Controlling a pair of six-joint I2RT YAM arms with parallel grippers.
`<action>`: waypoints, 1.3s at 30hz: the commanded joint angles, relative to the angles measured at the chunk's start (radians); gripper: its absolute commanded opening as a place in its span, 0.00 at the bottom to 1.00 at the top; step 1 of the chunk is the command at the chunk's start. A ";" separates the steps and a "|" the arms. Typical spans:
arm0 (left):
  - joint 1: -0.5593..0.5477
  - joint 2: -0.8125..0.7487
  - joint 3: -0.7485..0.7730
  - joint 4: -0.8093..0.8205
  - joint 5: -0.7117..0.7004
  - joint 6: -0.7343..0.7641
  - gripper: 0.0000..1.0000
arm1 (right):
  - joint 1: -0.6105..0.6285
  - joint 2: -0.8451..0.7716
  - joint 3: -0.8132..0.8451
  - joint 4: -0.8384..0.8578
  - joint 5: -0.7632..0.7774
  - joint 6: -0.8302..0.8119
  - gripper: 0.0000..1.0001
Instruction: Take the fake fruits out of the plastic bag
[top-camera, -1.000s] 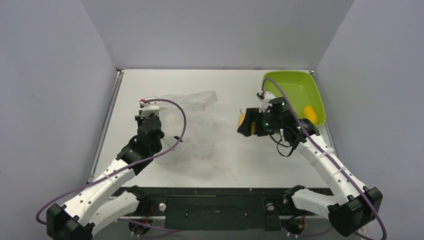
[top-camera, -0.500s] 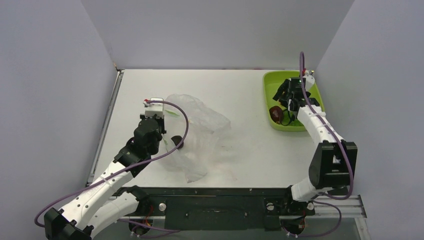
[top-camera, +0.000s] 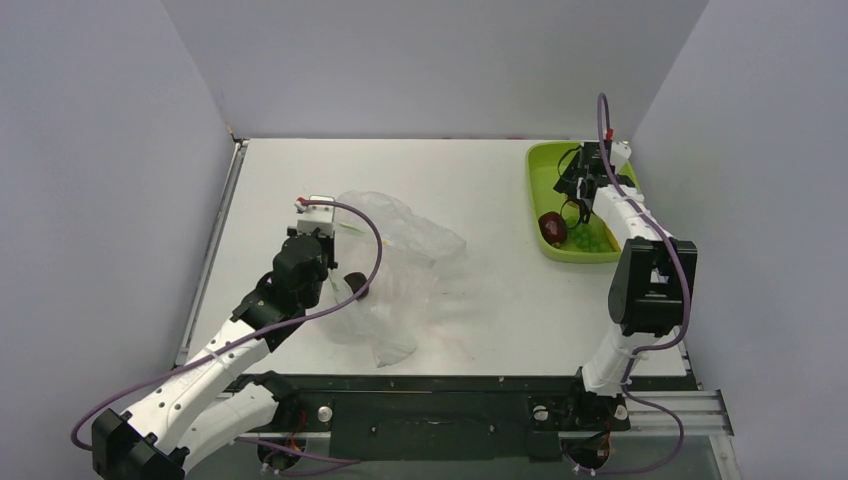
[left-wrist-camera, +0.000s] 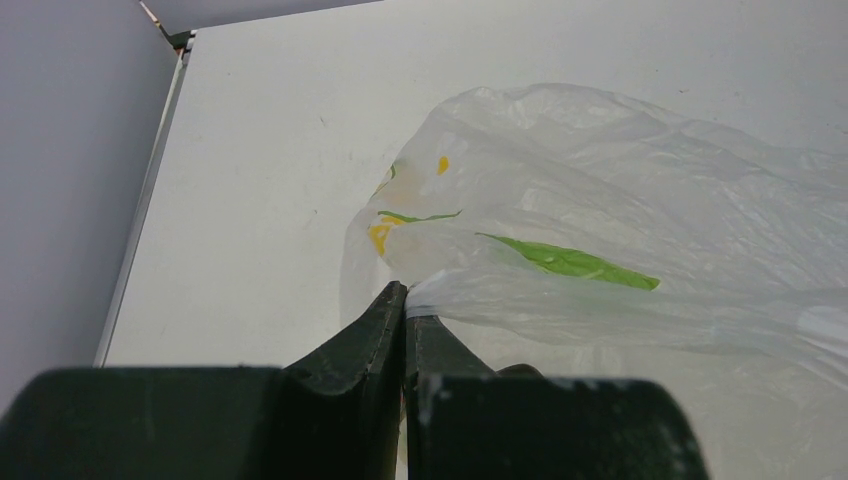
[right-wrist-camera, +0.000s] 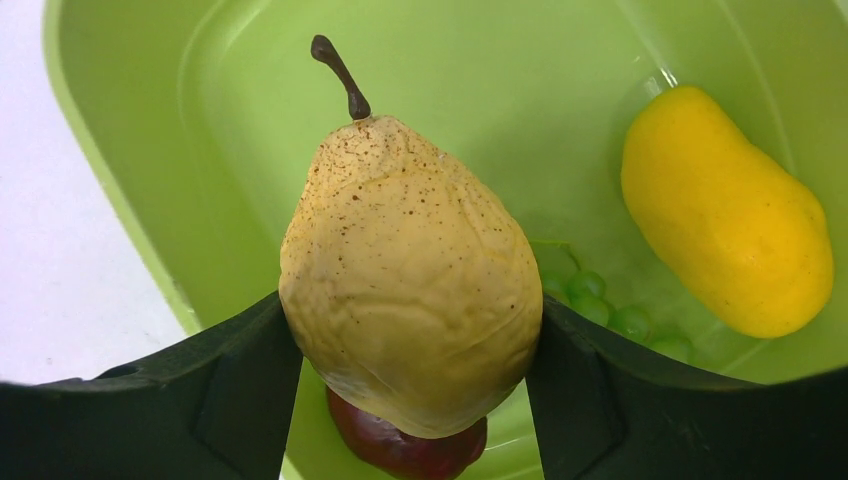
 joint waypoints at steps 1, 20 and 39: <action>0.005 -0.008 0.009 0.042 0.024 0.004 0.00 | 0.000 -0.014 0.017 0.000 0.069 -0.032 0.67; 0.005 -0.003 0.020 0.022 0.123 0.006 0.00 | 0.130 -0.226 -0.186 0.081 0.075 -0.031 0.81; -0.003 -0.004 0.027 -0.004 0.235 0.033 0.00 | 0.673 -0.928 -0.794 0.213 -0.027 0.071 0.66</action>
